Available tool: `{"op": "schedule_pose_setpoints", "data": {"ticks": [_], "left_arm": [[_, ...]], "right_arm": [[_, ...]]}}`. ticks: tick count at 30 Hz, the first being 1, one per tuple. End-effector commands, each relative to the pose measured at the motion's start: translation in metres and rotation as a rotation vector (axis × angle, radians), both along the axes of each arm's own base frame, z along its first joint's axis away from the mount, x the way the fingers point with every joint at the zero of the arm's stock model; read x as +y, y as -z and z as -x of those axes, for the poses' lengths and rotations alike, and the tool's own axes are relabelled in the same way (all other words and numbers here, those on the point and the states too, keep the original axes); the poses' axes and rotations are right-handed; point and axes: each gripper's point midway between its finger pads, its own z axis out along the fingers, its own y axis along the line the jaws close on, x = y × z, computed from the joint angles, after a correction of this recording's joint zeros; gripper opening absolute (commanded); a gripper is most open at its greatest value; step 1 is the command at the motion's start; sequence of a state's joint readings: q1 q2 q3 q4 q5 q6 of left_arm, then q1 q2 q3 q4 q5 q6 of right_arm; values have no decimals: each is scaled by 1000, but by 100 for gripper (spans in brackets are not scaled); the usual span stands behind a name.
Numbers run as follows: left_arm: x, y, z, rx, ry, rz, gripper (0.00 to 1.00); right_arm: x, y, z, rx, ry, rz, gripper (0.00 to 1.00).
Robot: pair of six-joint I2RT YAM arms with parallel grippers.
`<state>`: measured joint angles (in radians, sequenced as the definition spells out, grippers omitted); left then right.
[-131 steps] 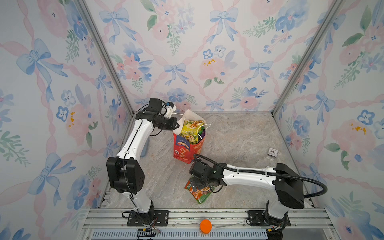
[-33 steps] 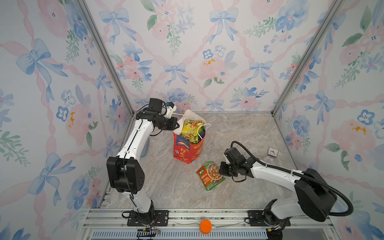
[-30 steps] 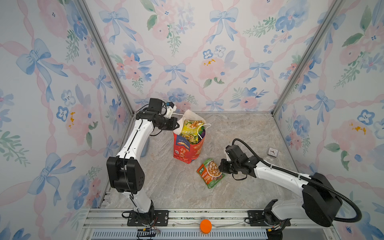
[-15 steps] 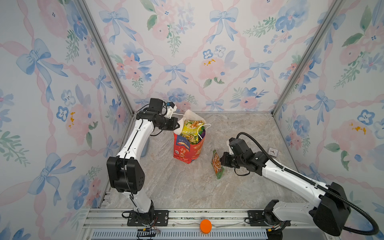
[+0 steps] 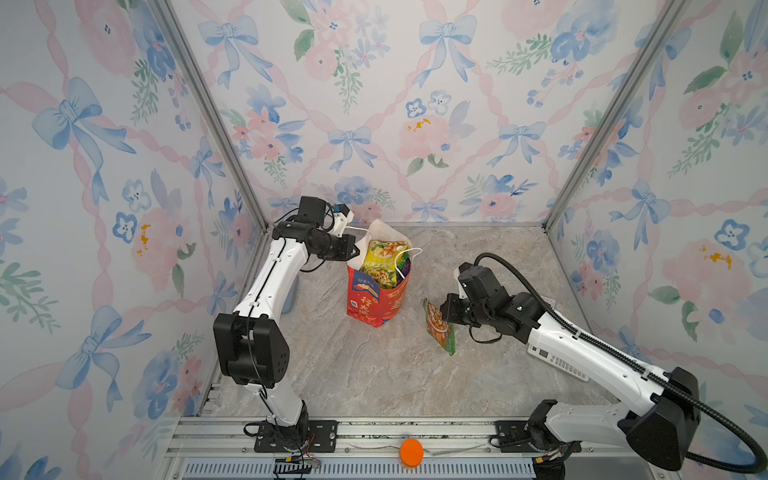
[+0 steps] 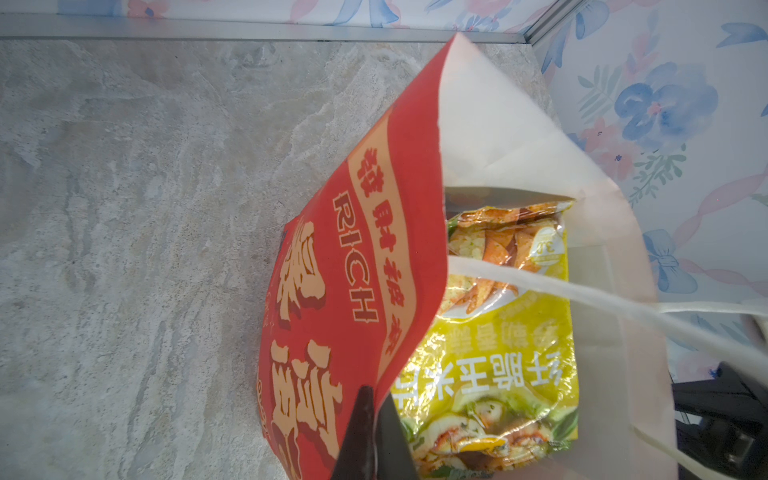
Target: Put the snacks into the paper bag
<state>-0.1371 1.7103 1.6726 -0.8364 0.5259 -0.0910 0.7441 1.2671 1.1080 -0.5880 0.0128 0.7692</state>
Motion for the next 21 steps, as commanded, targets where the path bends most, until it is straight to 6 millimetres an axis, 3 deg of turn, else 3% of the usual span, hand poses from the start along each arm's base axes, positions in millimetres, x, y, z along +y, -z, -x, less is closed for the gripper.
{"op": "schedule_pose_setpoints", "data": {"ticks": [1, 7, 12, 14, 17, 21], "left_arm": [[-3, 19, 7, 71, 11, -5, 0], [-3, 18, 7, 68, 12, -7, 0], [-3, 18, 7, 66, 11, -8, 0], [-2, 18, 7, 66, 10, -8, 0], [-2, 19, 7, 68, 9, -9, 0], [-2, 19, 7, 70, 8, -10, 0]], "right_arm": [[5, -21, 0, -39, -30, 24, 0], [15, -44, 2, -76, -88, 68, 0], [3, -17, 2, -31, -82, 133, 0], [-9, 4, 4, 7, -70, 194, 11], [-19, 32, 10, 50, -83, 279, 36], [-19, 71, 23, 103, -150, 367, 53]]}}
